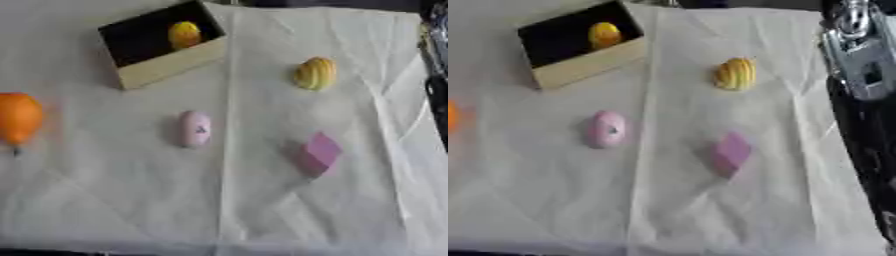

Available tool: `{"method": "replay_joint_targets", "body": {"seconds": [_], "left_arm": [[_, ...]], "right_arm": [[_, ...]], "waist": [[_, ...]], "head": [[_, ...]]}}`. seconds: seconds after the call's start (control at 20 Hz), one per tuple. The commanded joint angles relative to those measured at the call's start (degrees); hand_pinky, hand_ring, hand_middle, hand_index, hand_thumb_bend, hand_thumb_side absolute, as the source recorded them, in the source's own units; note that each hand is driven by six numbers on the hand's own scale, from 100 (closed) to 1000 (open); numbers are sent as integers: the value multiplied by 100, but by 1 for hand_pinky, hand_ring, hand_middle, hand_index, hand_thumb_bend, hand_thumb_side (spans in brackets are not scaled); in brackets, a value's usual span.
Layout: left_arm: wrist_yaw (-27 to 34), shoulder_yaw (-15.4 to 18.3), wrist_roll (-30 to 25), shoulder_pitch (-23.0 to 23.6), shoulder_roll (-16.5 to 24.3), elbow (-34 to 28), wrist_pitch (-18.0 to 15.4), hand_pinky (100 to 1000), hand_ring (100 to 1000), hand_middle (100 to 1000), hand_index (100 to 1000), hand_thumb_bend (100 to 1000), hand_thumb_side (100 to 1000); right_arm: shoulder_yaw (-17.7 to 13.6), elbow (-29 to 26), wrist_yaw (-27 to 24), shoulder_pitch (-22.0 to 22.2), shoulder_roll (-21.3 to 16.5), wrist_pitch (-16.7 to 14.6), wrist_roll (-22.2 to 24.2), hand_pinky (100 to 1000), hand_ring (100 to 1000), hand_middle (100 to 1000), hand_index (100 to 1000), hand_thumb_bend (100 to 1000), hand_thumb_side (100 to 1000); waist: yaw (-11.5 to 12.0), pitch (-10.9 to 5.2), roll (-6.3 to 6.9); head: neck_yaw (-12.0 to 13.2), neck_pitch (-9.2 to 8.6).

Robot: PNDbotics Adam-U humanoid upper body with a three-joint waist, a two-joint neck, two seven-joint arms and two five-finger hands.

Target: Pick up objects on the table and place them in the box.

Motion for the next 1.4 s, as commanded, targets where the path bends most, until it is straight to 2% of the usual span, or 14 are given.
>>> {"method": "replay_joint_targets", "body": {"seconds": [0.05,0.35,0.55,0.7,0.75,0.8,0.85,0.9,0.95,1.05,1.15,1.2,1.25,1.4], "left_arm": [[8,4,-14,-49,74,-112,-6,799,755,750,850,100,584],[10,5,-7,-82,129,-112,-5,799,755,750,850,100,585],[20,-23,-36,-76,152,-112,12,799,755,750,850,100,584],[22,-27,-42,-58,163,-112,22,799,755,750,850,100,585],[22,-30,-45,-52,166,-112,24,799,755,750,850,100,585],[23,-33,-48,-45,169,-112,28,799,755,750,850,100,585],[23,-36,-51,-37,173,-112,32,799,755,751,850,100,586],[24,-39,-54,-31,177,-112,35,799,755,751,850,100,586],[24,-42,-57,-25,183,-112,39,799,755,751,850,100,588],[27,-45,-61,-13,190,-112,46,799,755,751,850,100,590],[30,-50,-65,0,200,-112,59,799,755,751,850,100,591],[30,-51,-68,4,207,-112,62,799,755,751,850,100,595],[30,-51,-68,7,213,-112,63,799,755,751,850,100,592],[28,-52,-69,15,223,-112,66,799,755,752,849,100,593]], "right_arm": [[-45,-91,14,-111,-116,-1,29,809,845,687,882,100,566],[54,144,128,-393,-240,92,112,810,849,690,883,100,560],[173,625,326,-784,-368,232,242,814,857,704,889,100,536],[347,1215,857,-1209,-534,333,480,816,864,719,893,100,490],[415,1426,1080,-1354,-586,343,582,817,869,733,895,100,442],[491,1667,1328,-1515,-636,347,697,817,869,734,895,100,436],[588,1938,1613,-1678,-698,339,826,819,878,755,900,100,366],[671,2209,1905,-1831,-741,308,943,819,878,755,900,100,366],[762,2499,2199,-1970,-792,261,1060,821,887,777,906,100,298],[896,3058,2753,-2214,-842,84,1272,827,900,801,917,100,230],[1014,3563,3252,-2394,-889,-190,1539,835,920,833,929,100,198],[1052,3770,3470,-2465,-907,-345,1697,839,929,839,932,100,147],[1082,3935,3663,-2521,-923,-505,1876,842,935,854,935,100,193],[1131,4233,4120,-2621,-973,-940,2430,851,946,872,938,100,201]], "waist": [[3,-110,8],[-30,-98,-11],[-45,-102,-11],[-50,-118,-5],[-51,-124,-4],[-52,-129,-3],[-53,-135,-5],[-54,-139,-6],[-55,-144,-12],[-58,-149,-22],[-60,-152,-37],[-61,-152,-43],[-62,-152,-49],[-76,-157,-67]], "head": [[1,20],[-21,20],[-31,20],[-37,20],[-43,20],[-46,20],[-44,20],[-42,20],[-37,20],[-23,20],[-2,20],[7,20],[15,20],[27,20]]}}
